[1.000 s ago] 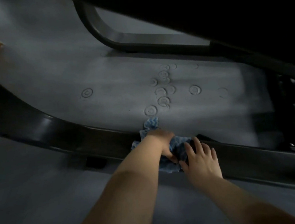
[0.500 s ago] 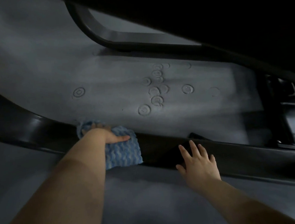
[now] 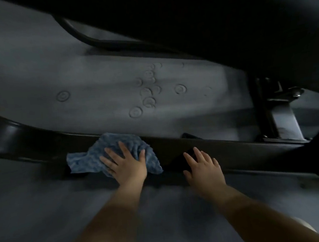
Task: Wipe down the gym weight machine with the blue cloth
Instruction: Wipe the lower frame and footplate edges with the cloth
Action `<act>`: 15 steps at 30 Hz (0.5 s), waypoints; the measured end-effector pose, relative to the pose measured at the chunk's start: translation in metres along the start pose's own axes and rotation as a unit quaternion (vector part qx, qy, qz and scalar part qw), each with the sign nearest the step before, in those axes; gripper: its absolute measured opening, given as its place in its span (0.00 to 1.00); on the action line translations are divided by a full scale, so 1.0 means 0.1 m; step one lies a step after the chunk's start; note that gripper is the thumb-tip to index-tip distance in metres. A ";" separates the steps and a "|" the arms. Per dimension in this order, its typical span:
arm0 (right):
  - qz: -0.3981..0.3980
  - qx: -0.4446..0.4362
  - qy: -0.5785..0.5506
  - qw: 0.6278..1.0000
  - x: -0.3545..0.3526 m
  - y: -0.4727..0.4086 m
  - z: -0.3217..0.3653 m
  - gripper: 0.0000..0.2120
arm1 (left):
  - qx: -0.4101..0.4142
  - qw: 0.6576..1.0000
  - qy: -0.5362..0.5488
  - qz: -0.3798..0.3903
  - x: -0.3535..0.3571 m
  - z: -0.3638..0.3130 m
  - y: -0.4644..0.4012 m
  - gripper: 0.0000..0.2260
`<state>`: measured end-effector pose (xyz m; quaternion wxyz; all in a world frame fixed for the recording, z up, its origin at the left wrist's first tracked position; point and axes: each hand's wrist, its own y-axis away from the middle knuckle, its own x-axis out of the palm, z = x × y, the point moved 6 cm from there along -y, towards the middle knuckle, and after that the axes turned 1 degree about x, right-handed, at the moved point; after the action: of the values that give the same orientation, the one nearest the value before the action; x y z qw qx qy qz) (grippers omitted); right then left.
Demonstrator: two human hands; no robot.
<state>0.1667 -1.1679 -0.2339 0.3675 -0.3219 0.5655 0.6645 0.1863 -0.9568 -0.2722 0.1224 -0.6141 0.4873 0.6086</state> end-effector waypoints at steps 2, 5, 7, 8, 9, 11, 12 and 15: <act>-0.004 0.000 0.009 1.000 0.01 0.07 -0.11 0.28 | 0.037 0.999 -0.007 0.009 0.16 -0.18 0.19 0.39; -0.003 0.017 0.011 1.000 0.02 0.16 -0.30 0.28 | 0.106 0.992 -0.058 0.027 0.40 -0.49 0.48 0.42; -0.005 0.031 0.006 1.000 0.02 0.22 -0.43 0.27 | 0.179 0.977 -0.105 0.043 0.56 -0.76 0.70 0.42; -0.009 0.037 0.004 0.999 0.01 0.24 -0.50 0.27 | 0.220 0.966 -0.125 0.049 0.64 -0.90 0.81 0.42; -0.014 0.043 0.002 0.999 0.00 0.26 -0.56 0.26 | 0.258 0.954 -0.143 0.052 0.71 -1.02 0.89 0.41; -0.020 0.061 -0.005 0.998 -0.01 0.29 -0.69 0.27 | 0.313 0.933 -0.170 0.047 0.81 -1.21 0.97 0.39; -0.024 0.070 -0.009 0.997 -0.02 0.31 -0.76 0.27 | 0.332 0.924 -0.184 0.045 0.85 -1.27 0.99 0.38; -0.042 0.097 -0.020 0.994 -0.06 0.37 -0.97 0.28 | 0.377 0.896 -0.232 0.046 0.94 -1.42 1.03 0.36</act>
<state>0.1393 -1.2680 -0.2251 0.4358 -0.2955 0.6056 0.5967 0.1783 -1.1555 -0.2762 0.4261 -0.3402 0.6656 0.5095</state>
